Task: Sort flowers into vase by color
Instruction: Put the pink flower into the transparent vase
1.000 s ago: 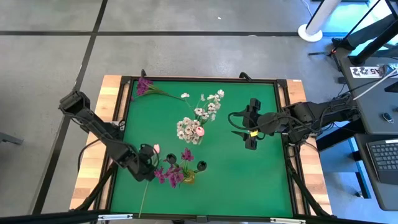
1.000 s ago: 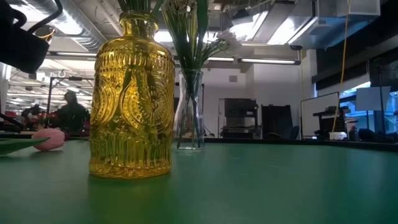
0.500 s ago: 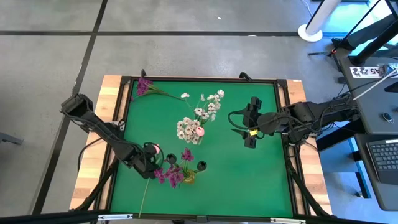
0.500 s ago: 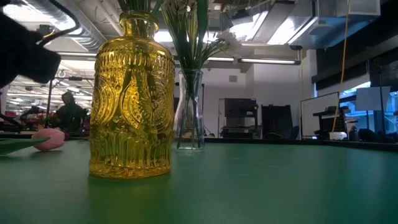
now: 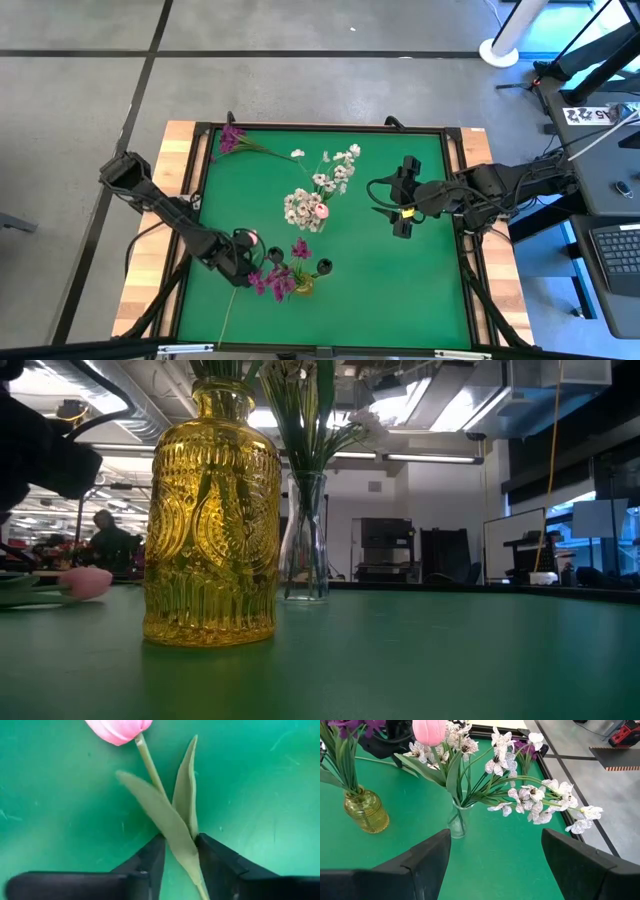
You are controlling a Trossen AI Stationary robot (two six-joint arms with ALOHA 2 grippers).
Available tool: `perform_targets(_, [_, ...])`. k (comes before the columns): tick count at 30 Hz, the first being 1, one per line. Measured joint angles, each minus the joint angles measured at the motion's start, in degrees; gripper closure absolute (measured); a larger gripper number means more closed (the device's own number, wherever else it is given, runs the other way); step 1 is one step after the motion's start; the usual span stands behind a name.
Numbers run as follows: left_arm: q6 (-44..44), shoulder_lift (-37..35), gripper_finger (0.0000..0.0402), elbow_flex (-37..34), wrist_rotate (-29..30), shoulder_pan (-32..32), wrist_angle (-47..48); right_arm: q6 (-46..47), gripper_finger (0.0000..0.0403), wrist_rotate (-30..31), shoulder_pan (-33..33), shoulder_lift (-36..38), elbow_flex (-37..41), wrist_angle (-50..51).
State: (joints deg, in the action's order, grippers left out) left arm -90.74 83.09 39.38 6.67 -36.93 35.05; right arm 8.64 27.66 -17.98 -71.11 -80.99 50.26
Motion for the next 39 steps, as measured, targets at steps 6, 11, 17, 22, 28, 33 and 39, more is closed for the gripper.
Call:
perform_targets(6, [3.01,0.0,0.037,0.0,0.32,1.0,-0.05,0.0,0.0095,0.01,0.0,0.0,0.0,-0.01])
perform_targets(11, [6.6,-0.43,0.0396,1.24,0.96,1.03,0.77,-0.35,0.0095,0.48,0.0,0.0,0.0,0.02])
perform_targets(17, [9.96,-3.4,0.04,9.8,4.95,1.03,13.04,-1.43,0.0095,1.67,0.0,1.68,0.0,0.31])
perform_targets(22, [9.27,-6.33,0.0401,20.2,12.11,0.23,30.4,-1.46,0.0095,3.37,0.0,4.67,0.0,0.42])
perform_targets(28, [6.78,-9.11,0.0401,31.75,22.38,-1.79,46.56,-1.42,0.0095,4.77,0.0,7.02,0.0,0.37])
perform_targets(33, [7.24,-10.42,0.0401,39.56,32.39,-2.27,54.07,-1.45,0.0095,4.76,0.0,6.96,0.0,-0.15])
perform_targets(39, [17.25,-12.38,0.0401,46.95,48.2,-2.21,54.03,-4.58,0.0095,3.54,0.02,6.03,0.22,-5.62])
